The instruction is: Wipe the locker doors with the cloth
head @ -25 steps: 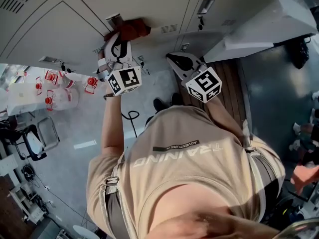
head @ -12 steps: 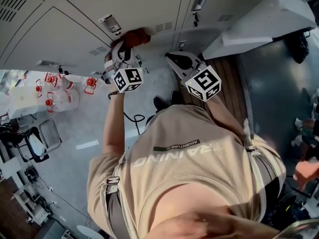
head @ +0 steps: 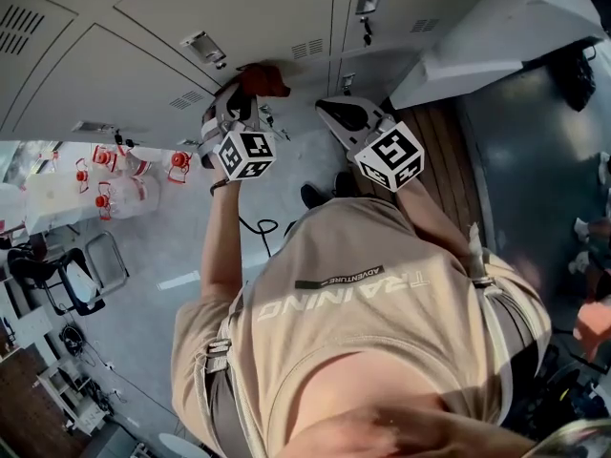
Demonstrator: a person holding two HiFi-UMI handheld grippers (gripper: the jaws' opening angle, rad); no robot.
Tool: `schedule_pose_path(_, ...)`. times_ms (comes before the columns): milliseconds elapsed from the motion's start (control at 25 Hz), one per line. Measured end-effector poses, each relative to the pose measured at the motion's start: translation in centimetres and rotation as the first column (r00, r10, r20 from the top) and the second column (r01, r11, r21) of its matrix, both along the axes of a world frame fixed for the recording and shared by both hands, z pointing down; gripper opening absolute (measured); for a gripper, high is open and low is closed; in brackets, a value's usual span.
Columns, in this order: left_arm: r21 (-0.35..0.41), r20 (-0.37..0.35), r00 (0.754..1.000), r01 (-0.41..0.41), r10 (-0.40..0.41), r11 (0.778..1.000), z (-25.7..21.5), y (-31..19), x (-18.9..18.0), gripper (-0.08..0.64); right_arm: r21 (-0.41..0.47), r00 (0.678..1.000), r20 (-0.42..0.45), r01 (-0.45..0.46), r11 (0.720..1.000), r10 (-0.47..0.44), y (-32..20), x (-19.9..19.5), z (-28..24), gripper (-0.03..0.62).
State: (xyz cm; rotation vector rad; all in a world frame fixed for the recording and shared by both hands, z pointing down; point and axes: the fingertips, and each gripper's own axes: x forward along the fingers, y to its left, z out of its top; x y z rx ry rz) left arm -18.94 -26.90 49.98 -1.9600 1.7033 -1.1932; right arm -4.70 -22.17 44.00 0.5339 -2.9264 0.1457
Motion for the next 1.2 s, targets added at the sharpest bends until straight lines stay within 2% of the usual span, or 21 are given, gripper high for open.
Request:
schedule_pose_path(120,0.041,-0.011,1.000,-0.024,0.024,0.999,-6.8,0.6,2.2,0.080,0.009,1.000,0.010,-0.013,1.000,0.013,-0.4,0.5,-0.4,0.014)
schedule_pose_path(280,0.136,0.043,0.998,-0.058,0.053,0.989,-16.9,0.8,4.8,0.080,0.027,0.999,0.031,-0.018,0.999,0.017,-1.1,0.7,-1.5,0.014)
schedule_pose_path(360,0.220,0.084,0.995,-0.076,0.059,0.972,-21.8,0.6,5.7,0.080,0.045,0.999,0.044,-0.011,0.999,0.009,-1.3,0.5,-2.2,0.014)
schedule_pose_path(480,0.339,0.132,0.990,-0.098,0.056,0.936,-28.2,0.3,6.7,0.080,0.064,0.998,0.058,-0.004,0.998,0.000,-1.2,0.3,-2.9,0.013)
schedule_pose_path(640,0.452,0.178,0.984,-0.099,0.019,0.887,-34.3,-0.6,7.1,0.080,0.063,0.998,0.060,0.005,0.998,-0.009,-0.8,0.5,-3.0,0.014)
schedule_pose_path(720,0.469,0.205,0.979,-0.101,0.003,0.877,-35.7,-1.6,7.0,0.080,0.060,0.998,0.057,0.006,0.998,-0.009,-0.7,0.7,-2.9,0.014)
schedule_pose_path(840,0.457,0.227,0.974,-0.078,-0.031,0.886,-35.7,-3.4,6.4,0.080,0.050,0.999,0.053,-0.006,0.999,0.003,-0.8,1.2,-2.6,0.014)
schedule_pose_path(920,0.448,0.226,0.973,-0.065,-0.042,0.892,-34.6,-4.3,6.1,0.080,0.041,0.999,0.050,-0.017,0.999,0.015,-1.0,1.7,-2.3,0.014)
schedule_pose_path(1040,0.462,0.223,0.973,-0.049,-0.062,0.886,-32.9,-4.8,6.0,0.080,0.029,0.999,0.042,-0.030,0.999,0.029,-1.5,2.4,-1.9,0.013)
schedule_pose_path(1200,0.423,0.194,0.980,-0.038,-0.050,0.905,-29.8,-5.0,6.0,0.080,0.013,0.999,0.030,-0.031,0.999,0.030,-1.9,2.5,-1.2,0.014)
